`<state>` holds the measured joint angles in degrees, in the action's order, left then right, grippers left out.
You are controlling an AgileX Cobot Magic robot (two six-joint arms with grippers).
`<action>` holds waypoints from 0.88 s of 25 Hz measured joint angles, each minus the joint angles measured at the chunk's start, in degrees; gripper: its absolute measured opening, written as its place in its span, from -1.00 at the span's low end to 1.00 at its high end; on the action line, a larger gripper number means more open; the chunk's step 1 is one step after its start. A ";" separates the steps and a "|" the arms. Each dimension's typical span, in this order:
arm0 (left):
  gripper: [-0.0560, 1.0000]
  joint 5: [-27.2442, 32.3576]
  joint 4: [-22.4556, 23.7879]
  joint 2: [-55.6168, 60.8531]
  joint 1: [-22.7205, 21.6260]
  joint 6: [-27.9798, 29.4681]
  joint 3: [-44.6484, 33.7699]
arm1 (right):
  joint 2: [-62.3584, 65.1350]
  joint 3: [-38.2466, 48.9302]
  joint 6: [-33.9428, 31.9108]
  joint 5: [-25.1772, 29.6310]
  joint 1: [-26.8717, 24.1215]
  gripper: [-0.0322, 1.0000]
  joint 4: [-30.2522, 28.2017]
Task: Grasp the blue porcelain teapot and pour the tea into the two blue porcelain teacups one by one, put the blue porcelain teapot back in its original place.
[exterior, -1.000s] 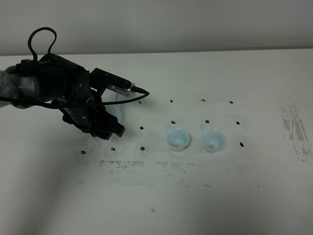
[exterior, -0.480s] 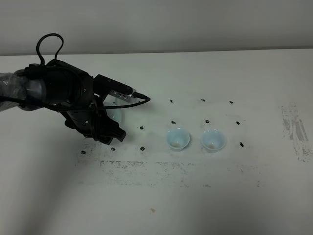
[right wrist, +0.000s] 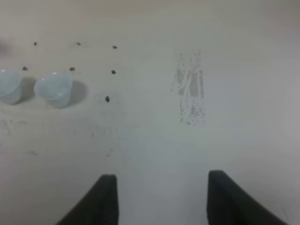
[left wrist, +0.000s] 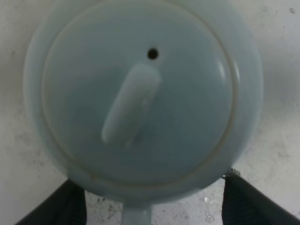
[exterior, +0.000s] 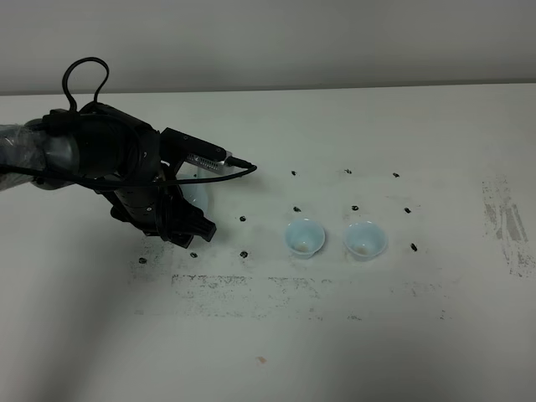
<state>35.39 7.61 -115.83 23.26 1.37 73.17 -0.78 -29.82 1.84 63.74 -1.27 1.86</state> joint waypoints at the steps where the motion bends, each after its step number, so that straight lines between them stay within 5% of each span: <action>1: 0.21 0.06 -0.13 0.00 0.00 0.26 0.00 | 0.00 0.00 0.00 0.00 0.00 -0.13 0.00; 22: 0.21 3.51 -1.00 0.00 0.00 3.08 2.23 | 0.00 0.00 0.00 0.00 0.00 -0.13 0.00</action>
<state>38.90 6.61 -115.83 23.26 4.45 75.40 -0.78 -29.82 1.84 63.74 -1.27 1.86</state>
